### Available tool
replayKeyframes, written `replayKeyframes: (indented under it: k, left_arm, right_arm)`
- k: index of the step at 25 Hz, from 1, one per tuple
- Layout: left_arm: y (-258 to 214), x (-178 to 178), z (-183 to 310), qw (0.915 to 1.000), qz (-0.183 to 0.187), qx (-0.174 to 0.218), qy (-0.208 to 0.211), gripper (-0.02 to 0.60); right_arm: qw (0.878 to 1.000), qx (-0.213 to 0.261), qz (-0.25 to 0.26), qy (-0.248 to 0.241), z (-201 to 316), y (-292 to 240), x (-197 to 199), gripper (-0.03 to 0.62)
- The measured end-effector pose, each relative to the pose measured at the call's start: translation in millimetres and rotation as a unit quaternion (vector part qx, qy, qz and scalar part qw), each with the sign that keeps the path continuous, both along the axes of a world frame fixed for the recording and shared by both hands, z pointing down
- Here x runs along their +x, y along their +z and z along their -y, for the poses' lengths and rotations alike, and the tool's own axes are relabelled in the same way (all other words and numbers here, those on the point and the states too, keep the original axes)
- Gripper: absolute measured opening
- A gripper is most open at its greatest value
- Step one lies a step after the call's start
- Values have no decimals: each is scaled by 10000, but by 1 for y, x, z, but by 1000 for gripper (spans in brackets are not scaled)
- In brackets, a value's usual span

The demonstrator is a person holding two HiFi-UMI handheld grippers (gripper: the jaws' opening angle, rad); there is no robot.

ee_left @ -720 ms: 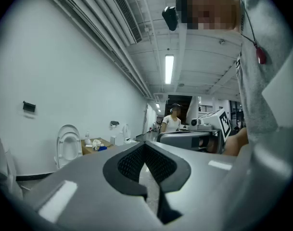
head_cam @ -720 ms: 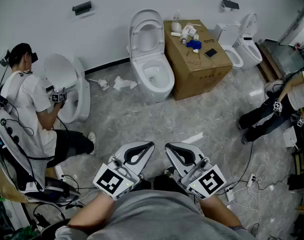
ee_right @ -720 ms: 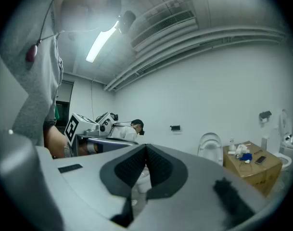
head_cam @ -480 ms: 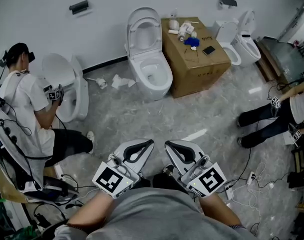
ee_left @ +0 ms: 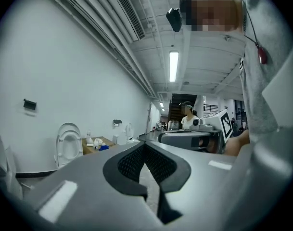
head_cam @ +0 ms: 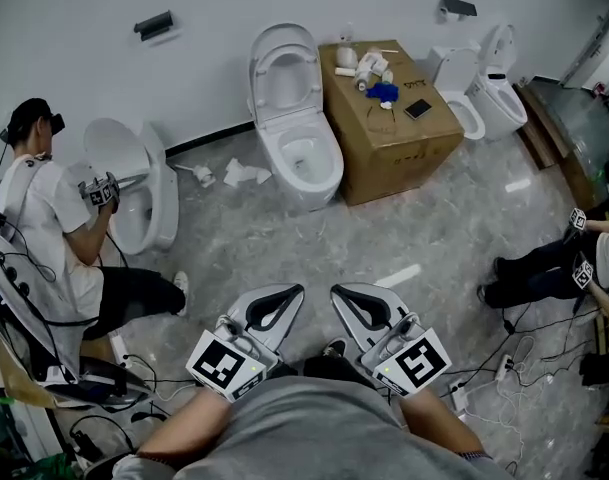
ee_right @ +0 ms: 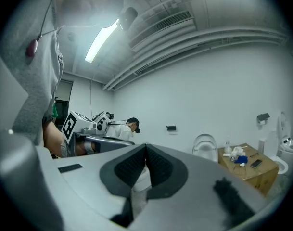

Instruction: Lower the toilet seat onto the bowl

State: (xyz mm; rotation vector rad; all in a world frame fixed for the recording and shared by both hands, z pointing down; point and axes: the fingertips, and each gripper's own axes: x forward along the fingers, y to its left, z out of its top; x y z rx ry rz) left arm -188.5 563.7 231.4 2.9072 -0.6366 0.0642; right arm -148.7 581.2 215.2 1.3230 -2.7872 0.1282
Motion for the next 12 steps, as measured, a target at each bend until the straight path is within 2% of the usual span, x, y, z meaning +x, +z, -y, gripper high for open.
replayKeyframes:
  k: [12]
  left_arm:
    - [2,63,33,9994,183,116,-287,6]
  right_arm:
    - [9996,-48,-30,-289,32,8,65,15]
